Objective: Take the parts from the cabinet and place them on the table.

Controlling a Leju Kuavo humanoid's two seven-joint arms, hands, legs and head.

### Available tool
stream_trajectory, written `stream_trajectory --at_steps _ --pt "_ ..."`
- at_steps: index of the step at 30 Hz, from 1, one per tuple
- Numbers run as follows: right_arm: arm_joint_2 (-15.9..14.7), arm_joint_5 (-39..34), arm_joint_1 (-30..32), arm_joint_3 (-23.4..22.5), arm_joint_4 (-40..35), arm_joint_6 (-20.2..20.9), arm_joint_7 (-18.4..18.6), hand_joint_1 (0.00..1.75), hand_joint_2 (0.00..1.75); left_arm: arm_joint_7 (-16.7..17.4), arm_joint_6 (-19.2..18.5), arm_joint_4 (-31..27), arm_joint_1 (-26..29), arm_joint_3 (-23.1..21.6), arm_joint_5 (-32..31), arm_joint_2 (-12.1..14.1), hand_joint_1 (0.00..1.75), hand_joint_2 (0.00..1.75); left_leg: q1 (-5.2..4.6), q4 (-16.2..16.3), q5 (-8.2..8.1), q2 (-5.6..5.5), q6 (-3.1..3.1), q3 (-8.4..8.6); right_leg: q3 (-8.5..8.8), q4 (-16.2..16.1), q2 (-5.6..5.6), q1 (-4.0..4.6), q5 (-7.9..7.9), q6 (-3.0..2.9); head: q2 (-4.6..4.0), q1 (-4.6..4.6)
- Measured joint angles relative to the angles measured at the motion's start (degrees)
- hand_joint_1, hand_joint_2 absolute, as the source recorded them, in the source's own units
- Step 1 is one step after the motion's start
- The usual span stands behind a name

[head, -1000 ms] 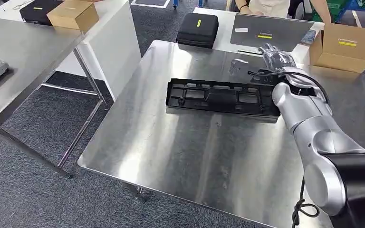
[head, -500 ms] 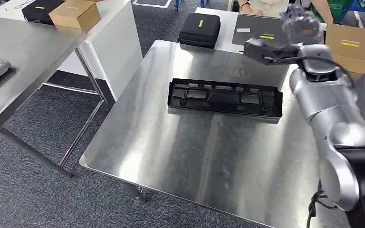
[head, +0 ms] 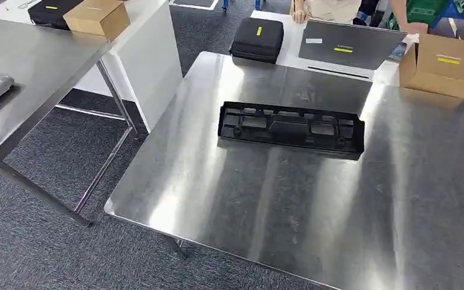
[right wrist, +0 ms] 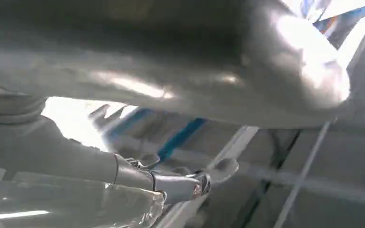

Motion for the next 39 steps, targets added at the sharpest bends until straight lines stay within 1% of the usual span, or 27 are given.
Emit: stream_trajectory --at_steps 1,2,3,4,5,6,7,9,10,11,12,13,14,15,17,19,20,23,25,26,27,29,30,35,36,37,39 --pt "-1.70 -1.43 6.15 -3.62 -1.46 -3.51 -0.99 0.00 0.00 -0.22 0.07 0.00 -0.12 0.17 0.11 -0.02 0.00 0.00 0.20 0.01 -0.10 -0.23 0.02 0.21 0.42 -0.18 -0.09 0.22 -0.15 0.14 0.00 0.13" --pt "-2.68 -3.40 12.92 -8.22 -2.64 -6.22 -3.49 0.00 0.00 -0.46 0.20 0.00 -0.05 0.33 0.22 -0.07 0.00 0.00 0.38 -0.07 -0.19 -0.43 -0.02 0.22 0.89 -0.30 -0.24 0.34 -0.27 0.32 0.00 0.17" --pt "-2.45 -6.00 19.62 -15.16 -3.81 -7.84 -8.17 0.00 0.00 -0.68 0.39 0.00 0.01 0.61 0.44 -0.13 0.00 0.00 0.47 -0.06 -0.28 -0.74 -0.07 0.40 1.13 -0.35 -0.48 0.41 -0.31 0.35 0.00 0.17" --pt "-1.39 -7.93 25.37 -21.56 -4.45 -8.22 -12.08 0.00 0.00 -0.79 0.50 0.02 0.12 0.87 0.48 -0.18 0.00 0.00 0.49 -0.05 -0.35 -0.88 -0.01 0.39 1.19 -0.35 -0.68 0.38 -0.38 0.26 0.00 0.24" --pt "-0.27 -9.28 28.98 -26.96 -4.80 -8.35 -15.01 0.00 0.00 -0.92 0.57 0.02 0.18 1.11 0.55 -0.20 0.00 0.00 0.41 -0.05 -0.35 -0.95 -0.01 0.32 1.15 -0.35 -0.78 0.24 -0.49 0.40 0.00 0.22" --pt "1.81 -10.87 32.84 -34.31 -4.97 -8.44 -18.11 0.00 0.00 -1.07 0.63 0.02 0.25 1.38 0.55 -0.15 0.00 0.00 0.24 -0.07 -0.35 -0.99 0.00 0.30 1.10 -0.34 -0.80 0.09 -0.51 0.45 0.00 0.19" --pt "4.21 -11.70 35.81 -39.95 -4.82 -8.64 -20.73 0.00 0.00 -1.36 0.72 0.02 0.37 1.64 0.55 -0.11 0.00 0.00 0.25 -0.09 -0.35 -0.96 0.00 0.31 1.10 -0.34 -0.79 0.11 -0.52 0.45 0.00 0.11" --pt "9.72 -12.66 39.16 -49.74 -2.28 -9.92 -26.76 0.00 0.00 -1.70 0.70 0.02 0.32 1.90 0.55 -0.09 0.00 0.00 0.25 -0.08 -0.42 -0.84 0.09 0.36 1.12 -0.37 -0.74 0.20 -0.53 0.45 0.00 0.26" --pt "11.86 -13.14 40.12 -53.33 -0.22 -10.23 -28.95 0.00 0.00 -1.79 0.70 0.02 0.33 2.01 0.55 -0.13 0.00 0.00 0.26 -0.09 -0.44 -0.78 0.11 0.36 1.11 -0.36 -0.68 0.19 -0.53 0.45 0.00 0.11" --pt "14.18 -13.47 41.23 -56.47 1.75 -10.30 -30.67 0.00 0.00 -1.81 0.68 0.02 0.30 2.19 0.57 -0.17 0.00 0.00 0.19 -0.09 -0.44 -0.67 0.12 0.37 1.07 -0.37 -0.60 0.08 -0.53 0.45 0.00 0.24" --pt "16.41 -13.47 42.11 -59.51 3.25 -10.34 -32.03 0.00 0.00 -1.84 0.66 0.02 0.24 2.40 0.57 -0.18 0.00 0.00 0.16 -0.10 -0.48 -0.59 0.18 0.35 1.05 -0.36 -0.55 0.03 -0.53 0.45 0.00 0.15" --pt "17.98 -13.08 42.48 -61.65 4.21 -10.36 -32.55 0.00 0.00 -1.84 0.66 0.00 0.20 2.56 0.57 -0.15 0.00 0.00 0.10 -0.10 -0.49 -0.44 0.20 0.38 1.02 -0.36 -0.40 -0.02 -0.53 0.46 0.00 0.15" --pt "19.31 -12.62 42.50 -63.50 5.31 -10.36 -32.55 0.00 0.00 -1.88 0.66 0.02 0.15 2.69 0.57 -0.11 0.00 0.00 0.08 -0.10 -0.49 -0.23 0.20 0.41 0.96 -0.36 -0.21 -0.04 -0.52 0.46 0.00 0.11" --pt "20.39 -12.62 42.50 -65.54 6.84 -10.36 -31.64 0.00 0.00 -1.99 0.65 0.00 0.08 2.77 0.55 -0.05 0.00 0.00 0.07 -0.11 -0.49 -0.14 0.20 0.44 0.94 -0.35 -0.08 -0.03 -0.51 0.46 0.00 0.17" --pt "22.13 -11.98 42.26 -68.57 10.47 -10.36 -28.58 0.00 0.00 -2.30 0.50 0.00 -0.07 2.91 0.52 -0.02 0.00 0.00 0.10 -0.11 -0.49 -0.08 0.20 0.52 0.99 -0.36 -0.01 0.06 -0.51 0.45 0.00 0.24" --pt "24.83 -6.36 41.76 -73.16 14.04 -10.45 -24.93 0.00 0.00 -2.62 0.35 0.00 -0.08 3.08 0.46 -0.02 0.00 0.00 0.10 -0.11 -0.48 0.08 0.20 0.64 1.05 -0.36 0.10 0.05 -0.50 0.45 0.00 0.19" --pt "26.92 -3.36 41.75 -75.83 15.55 -10.45 -23.10 0.00 0.00 -2.80 0.09 0.00 -0.11 3.17 0.39 -0.07 0.00 0.00 0.11 -0.11 -0.48 0.07 0.20 0.63 1.08 -0.34 0.10 0.05 -0.50 0.45 0.00 0.17" --pt "33.81 3.19 41.99 -80.46 17.48 -10.47 -15.22 0.00 0.00 -2.80 -0.59 0.00 -0.10 3.23 -0.39 -0.15 0.00 0.00 0.17 -0.13 -0.48 0.09 0.20 0.64 1.06 -0.33 0.14 0.06 -0.50 0.45 0.00 0.09" --pt "37.43 7.59 42.25 -82.23 20.41 -10.49 -9.50 0.00 0.00 -1.50 -1.10 0.02 -0.13 3.15 -1.42 -0.42 0.00 0.00 0.24 -0.15 -0.48 0.11 0.19 0.63 1.06 -0.32 0.17 0.19 -0.50 0.44 0.00 0.13" --pt "39.86 9.52 42.24 -83.08 22.40 -10.49 -6.75 0.00 0.00 -0.56 -1.38 0.02 -0.12 3.06 -1.86 -0.46 0.00 0.00 0.26 -0.15 -0.48 0.14 0.19 0.65 1.06 -0.32 0.18 0.21 -0.50 0.44 0.00 0.24" --pt "41.67 10.09 42.31 -83.80 23.70 -10.52 -5.51 0.00 0.00 -0.09 -1.51 0.02 -0.10 3.02 -2.01 -0.68 0.00 0.00 0.26 -0.14 -0.48 0.14 0.19 0.64 1.06 -0.31 0.20 0.20 -0.50 0.44 0.00 0.19" --pt "44.14 10.35 42.39 -84.83 25.26 -10.95 -4.98 0.00 0.00 0.20 -1.64 0.02 -0.11 2.99 -2.03 -0.74 0.00 0.00 0.23 -0.16 -0.47 0.18 0.18 0.65 1.05 -0.28 0.26 0.12 -0.50 0.43 0.00 -0.11" --pt "44.79 10.68 42.59 -85.11 26.02 -10.95 -4.77 0.00 0.00 0.28 -1.68 0.02 -0.11 2.99 -2.03 -0.74 0.00 0.00 0.24 -0.16 -0.48 0.20 0.18 0.67 1.07 -0.28 0.27 0.12 -0.50 0.43 0.00 0.04" --pt "47.26 10.92 42.58 -85.88 28.06 -10.95 -4.68 0.00 0.00 0.68 -1.79 0.02 -0.11 2.97 -2.10 -0.77 0.00 0.00 0.12 -0.16 -0.47 0.22 0.18 0.70 1.11 -0.29 0.29 0.01 -0.50 0.43 0.00 0.00" --pt "47.50 11.69 42.56 -85.83 29.13 -10.95 -4.57 0.00 0.00 1.62 -2.03 0.02 -0.11 2.95 -2.54 -0.77 0.00 0.00 0.12 -0.16 -0.47 0.21 0.18 0.70 1.12 -0.29 0.29 0.00 -0.50 0.43 0.00 -0.04" --pt "47.59 13.42 42.50 -85.75 31.58 -10.28 -3.20 0.00 0.00 3.03 -2.42 0.02 -0.11 2.80 -3.34 -0.74 0.00 0.00 0.14 -0.16 -0.47 0.20 0.19 0.70 1.13 -0.28 0.29 0.02 -0.50 0.44 0.00 0.00" --pt "48.20 17.66 42.58 -84.91 35.78 -7.10 -0.24 0.00 0.00 5.14 -3.19 0.02 -0.12 2.16 -4.90 -0.72 0.00 0.00 0.15 -0.15 -0.47 0.21 0.19 0.71 1.15 -0.28 0.29 0.02 -0.50 0.43 0.00 -0.02"
